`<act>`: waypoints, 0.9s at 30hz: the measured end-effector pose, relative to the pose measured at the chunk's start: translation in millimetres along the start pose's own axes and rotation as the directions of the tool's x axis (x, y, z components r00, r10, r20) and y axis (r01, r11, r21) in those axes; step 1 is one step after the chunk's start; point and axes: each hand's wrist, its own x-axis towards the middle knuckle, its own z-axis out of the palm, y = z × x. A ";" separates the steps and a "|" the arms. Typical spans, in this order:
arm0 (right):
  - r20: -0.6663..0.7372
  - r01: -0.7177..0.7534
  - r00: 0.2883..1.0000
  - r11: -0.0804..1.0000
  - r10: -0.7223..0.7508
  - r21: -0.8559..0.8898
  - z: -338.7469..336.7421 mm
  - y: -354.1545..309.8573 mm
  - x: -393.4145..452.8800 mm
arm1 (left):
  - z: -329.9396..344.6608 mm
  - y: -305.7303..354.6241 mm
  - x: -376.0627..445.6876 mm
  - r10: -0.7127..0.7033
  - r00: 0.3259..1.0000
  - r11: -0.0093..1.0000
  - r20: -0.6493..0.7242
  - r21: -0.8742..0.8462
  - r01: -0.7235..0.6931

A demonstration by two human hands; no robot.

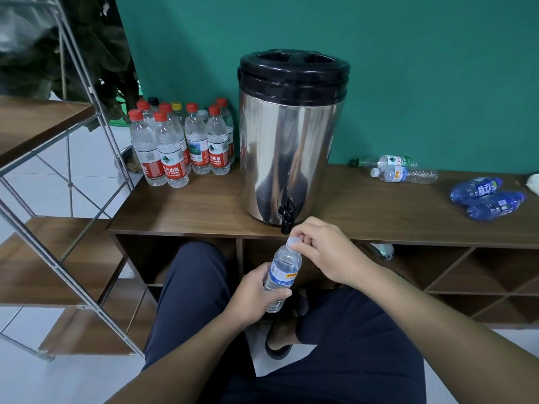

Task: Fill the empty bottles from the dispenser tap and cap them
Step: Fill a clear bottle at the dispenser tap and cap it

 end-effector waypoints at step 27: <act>0.243 0.393 0.917 0.817 -0.315 -0.423 -62.0 -178.8 125.7 | -173.8 86.7 -14.6 0.156 0.957 0.988 -0.244 0.050 -0.148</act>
